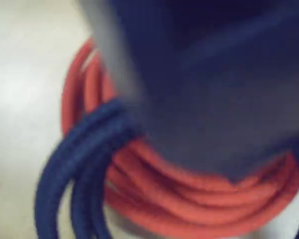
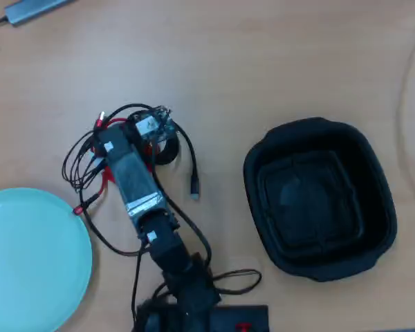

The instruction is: Put a black charging cable in a black bowl and put a red charging cable in a green bowl

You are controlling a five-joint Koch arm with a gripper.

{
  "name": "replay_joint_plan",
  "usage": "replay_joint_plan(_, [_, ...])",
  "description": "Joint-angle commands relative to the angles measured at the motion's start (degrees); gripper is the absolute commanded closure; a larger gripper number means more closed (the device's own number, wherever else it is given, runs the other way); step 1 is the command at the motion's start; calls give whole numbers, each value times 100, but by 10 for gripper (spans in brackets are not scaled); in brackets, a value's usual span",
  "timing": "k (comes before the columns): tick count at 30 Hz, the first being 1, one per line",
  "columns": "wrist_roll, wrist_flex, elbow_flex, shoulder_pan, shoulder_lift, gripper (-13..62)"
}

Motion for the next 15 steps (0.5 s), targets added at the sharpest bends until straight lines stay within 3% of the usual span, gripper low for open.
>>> replay_joint_plan(1, [-53, -79, -413, 35, 62, 417])
replay_joint_plan(4, [-62, -62, -396, 97, 53, 568])
replay_joint_plan(5, [-62, -62, -387, 114, 53, 584])
replay_joint_plan(15, [-53, -9, -404, 185, 70, 556])
